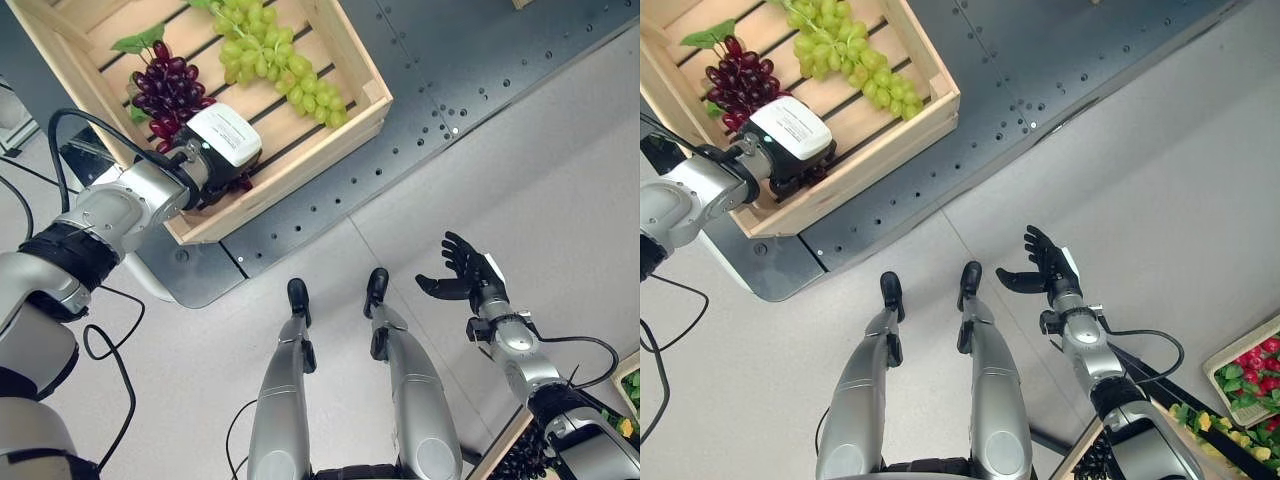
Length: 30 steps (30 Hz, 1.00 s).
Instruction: Pick up the fruits from the basket on one side to the basket on the other side
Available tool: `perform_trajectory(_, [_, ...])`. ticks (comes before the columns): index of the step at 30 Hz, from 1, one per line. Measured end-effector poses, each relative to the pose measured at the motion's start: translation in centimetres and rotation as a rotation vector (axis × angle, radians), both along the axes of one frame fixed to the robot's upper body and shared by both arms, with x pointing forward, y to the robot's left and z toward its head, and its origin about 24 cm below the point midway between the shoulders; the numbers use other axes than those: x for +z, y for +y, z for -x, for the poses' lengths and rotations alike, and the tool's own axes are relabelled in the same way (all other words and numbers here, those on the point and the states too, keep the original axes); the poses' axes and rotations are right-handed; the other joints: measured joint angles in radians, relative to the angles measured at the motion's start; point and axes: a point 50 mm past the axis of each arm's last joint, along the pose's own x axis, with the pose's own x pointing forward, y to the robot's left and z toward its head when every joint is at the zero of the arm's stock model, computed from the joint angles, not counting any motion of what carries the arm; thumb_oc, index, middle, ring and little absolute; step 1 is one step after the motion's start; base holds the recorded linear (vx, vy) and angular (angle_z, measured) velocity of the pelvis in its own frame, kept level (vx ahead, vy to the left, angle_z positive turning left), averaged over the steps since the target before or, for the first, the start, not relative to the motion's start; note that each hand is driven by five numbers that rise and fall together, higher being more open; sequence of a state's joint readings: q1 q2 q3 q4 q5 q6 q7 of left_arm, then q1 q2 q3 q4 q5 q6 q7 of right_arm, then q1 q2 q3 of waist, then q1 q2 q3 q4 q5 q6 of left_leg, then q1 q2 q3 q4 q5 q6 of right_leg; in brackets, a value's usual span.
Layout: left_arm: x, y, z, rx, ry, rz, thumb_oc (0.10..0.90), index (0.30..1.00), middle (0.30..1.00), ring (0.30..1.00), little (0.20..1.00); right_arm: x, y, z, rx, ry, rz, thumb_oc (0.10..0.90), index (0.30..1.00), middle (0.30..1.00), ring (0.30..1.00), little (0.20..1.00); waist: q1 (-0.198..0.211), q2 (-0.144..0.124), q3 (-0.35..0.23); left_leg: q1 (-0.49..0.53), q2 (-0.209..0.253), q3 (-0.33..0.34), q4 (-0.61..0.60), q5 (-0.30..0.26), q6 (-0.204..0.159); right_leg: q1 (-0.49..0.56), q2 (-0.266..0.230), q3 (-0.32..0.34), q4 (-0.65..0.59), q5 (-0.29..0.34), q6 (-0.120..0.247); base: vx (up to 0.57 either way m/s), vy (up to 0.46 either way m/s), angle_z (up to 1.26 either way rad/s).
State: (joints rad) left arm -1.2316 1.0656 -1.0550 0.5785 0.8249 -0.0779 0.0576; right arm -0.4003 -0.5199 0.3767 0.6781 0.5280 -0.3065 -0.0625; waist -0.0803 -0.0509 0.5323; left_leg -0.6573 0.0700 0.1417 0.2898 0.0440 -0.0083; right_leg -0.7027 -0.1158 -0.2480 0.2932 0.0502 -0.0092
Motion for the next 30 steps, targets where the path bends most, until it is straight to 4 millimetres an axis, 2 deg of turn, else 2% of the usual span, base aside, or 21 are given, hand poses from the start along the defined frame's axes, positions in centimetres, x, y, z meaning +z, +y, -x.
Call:
perform_trajectory(9, [0.1,-0.4,-0.7,0.024,-0.138,-0.023,0.8,0.9,0.9,0.9,0.9,0.4,0.3,-0.2,0.011,-0.019,-0.004,0.8,0.9,0.9,0.9,0.9,-0.007,-0.002,0.0,-0.057,0.006,-0.003,0.041,-0.008,0.001,-0.052,-0.007,-0.002,0.035,-0.005,-0.004,-0.02,0.012,0.0])
perform_trajectory(13, [0.8,0.2,-0.8,0.114,-0.178,0.009,0.8,0.9,0.9,0.9,0.9,0.8,0.6,-0.3,0.019,-0.034,-0.009,0.8,0.9,0.9,0.9,0.9,-0.006,-0.001,0.0,-0.063,0.01,-0.002,0.044,-0.008,0.0,-0.06,-0.006,-0.005,0.044,-0.009,-0.01,0.0,0.0,0.0])
perform_trajectory(14, [0.8,0.4,-0.8,0.14,-0.184,0.033,0.733,0.799,0.799,0.799,0.799,1.0,0.7,-0.3,0.015,-0.044,-0.011,0.8,0.9,0.9,0.9,0.9,-0.007,-0.001,0.0,-0.065,0.012,-0.002,0.044,-0.008,0.0,-0.062,-0.005,-0.006,0.045,-0.009,-0.011,-0.01,-0.005,-0.03])
perform_trajectory(16, [0.7,0.3,-0.9,0.171,-0.199,0.06,0.706,0.759,0.759,0.759,0.759,1.2,0.8,-0.3,0.008,-0.054,-0.014,0.8,0.9,0.9,0.9,0.9,-0.007,-0.001,-0.001,-0.066,0.014,-0.002,0.043,-0.007,-0.001,-0.062,-0.005,-0.01,0.044,-0.01,-0.011,-0.01,-0.004,-0.02])
perform_trajectory(17, [0.7,0.3,-0.9,0.189,-0.202,0.064,0.659,0.688,0.688,0.688,0.688,1.3,0.9,-0.4,0.007,-0.06,-0.015,0.8,0.9,0.9,0.9,0.9,-0.007,-0.001,-0.001,-0.066,0.014,-0.002,0.042,-0.006,-0.003,-0.062,-0.004,-0.012,0.044,-0.01,-0.011,0.0,0.0,0.0])
perform_trajectory(18, [0.7,0.4,-0.9,0.195,-0.203,0.063,0.634,0.651,0.651,0.651,0.651,1.3,0.9,-0.4,0.007,-0.061,-0.016,0.8,0.9,0.9,0.9,0.9,-0.007,-0.001,-0.001,-0.066,0.014,-0.002,0.04,-0.005,-0.004,-0.062,-0.004,-0.013,0.043,-0.01,-0.011,0.0,0.0,0.0])
perform_trajectory(19, [0.6,0.5,-0.9,0.203,-0.209,0.06,0.4,0.3,0.3,0.3,0.3,1.3,0.9,-0.4,0.006,-0.061,-0.016,0.8,0.9,0.9,0.9,0.9,-0.007,-0.001,-0.001,-0.065,0.014,-0.002,0.037,-0.003,-0.006,-0.064,-0.004,-0.013,0.043,-0.01,-0.011,0.0,0.0,0.0])
perform_trajectory(25, [0.4,2.7,-0.8,0.291,-0.25,0.008,0.4,0.3,0.3,0.3,0.3,1.2,0.8,-0.3,0.002,-0.058,-0.016,0.8,0.9,0.9,0.9,0.9,-0.014,-0.001,-0.001,-0.059,0.013,0.005,0.012,0.004,-0.017,-0.071,-0.003,-0.014,0.039,-0.011,-0.013,0.0,0.005,-0.01])
perform_trajectory(30, [0.0,2.9,-0.7,0.264,-0.244,0.019,0.4,0.3,0.3,0.3,0.3,1.3,0.8,-0.2,0.0,-0.061,-0.018,0.8,0.9,0.9,0.9,0.9,-0.002,0.0,0.0,-0.033,0.012,0.006,-0.006,0.009,-0.016,-0.054,-0.003,-0.018,0.04,-0.016,-0.025,0.0,0.003,0.01])
